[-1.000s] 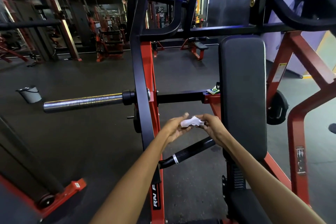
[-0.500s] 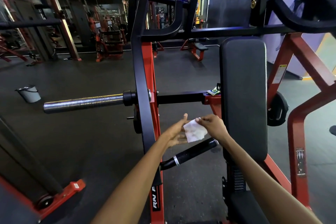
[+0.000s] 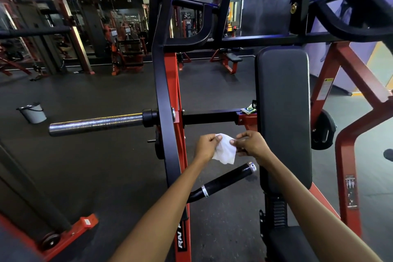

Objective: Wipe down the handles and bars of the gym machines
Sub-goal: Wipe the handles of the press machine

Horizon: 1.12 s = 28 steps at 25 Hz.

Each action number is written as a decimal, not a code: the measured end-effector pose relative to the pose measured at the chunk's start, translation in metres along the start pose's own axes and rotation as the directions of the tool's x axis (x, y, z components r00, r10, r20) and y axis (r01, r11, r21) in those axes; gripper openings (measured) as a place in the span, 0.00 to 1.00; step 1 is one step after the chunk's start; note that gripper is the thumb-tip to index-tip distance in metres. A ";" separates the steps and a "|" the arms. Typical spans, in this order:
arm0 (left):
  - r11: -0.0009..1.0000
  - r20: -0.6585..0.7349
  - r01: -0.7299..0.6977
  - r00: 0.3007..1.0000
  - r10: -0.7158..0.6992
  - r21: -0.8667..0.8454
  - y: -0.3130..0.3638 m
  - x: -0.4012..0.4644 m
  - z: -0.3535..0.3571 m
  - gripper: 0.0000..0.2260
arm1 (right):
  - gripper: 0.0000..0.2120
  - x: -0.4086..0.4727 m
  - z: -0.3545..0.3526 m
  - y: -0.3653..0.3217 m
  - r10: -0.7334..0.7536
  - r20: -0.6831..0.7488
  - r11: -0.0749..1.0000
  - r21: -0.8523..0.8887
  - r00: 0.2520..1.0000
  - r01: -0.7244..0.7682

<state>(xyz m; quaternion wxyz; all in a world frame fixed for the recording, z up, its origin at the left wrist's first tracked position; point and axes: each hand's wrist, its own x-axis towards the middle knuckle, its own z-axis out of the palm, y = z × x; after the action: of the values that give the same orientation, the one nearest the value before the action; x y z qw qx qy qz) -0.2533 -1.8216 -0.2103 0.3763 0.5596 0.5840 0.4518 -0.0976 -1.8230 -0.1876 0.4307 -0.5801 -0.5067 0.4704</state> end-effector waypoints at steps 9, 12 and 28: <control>0.985 -0.014 -0.172 0.985 0.172 0.005 -0.005 -0.004 0.005 0.10 | 0.10 -0.002 -0.003 -0.005 0.252 0.241 0.937 0.182 0.937 -0.299; 0.994 0.057 -0.030 0.998 0.036 -0.109 -0.004 -0.007 0.009 0.12 | 0.08 -0.001 -0.002 -0.003 0.120 0.234 0.902 0.381 0.965 -0.205; 0.979 -0.067 -0.128 0.991 0.119 -0.157 0.011 -0.005 0.012 0.12 | 0.16 -0.007 -0.016 -0.002 -0.184 0.083 0.978 0.117 0.979 0.174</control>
<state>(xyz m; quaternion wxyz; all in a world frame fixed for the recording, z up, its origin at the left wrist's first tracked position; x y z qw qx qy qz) -0.2385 -1.8258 -0.2041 0.3746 0.5495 0.5202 0.5359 -0.0826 -1.8301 -0.1815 0.4782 -0.4849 -0.5500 0.4834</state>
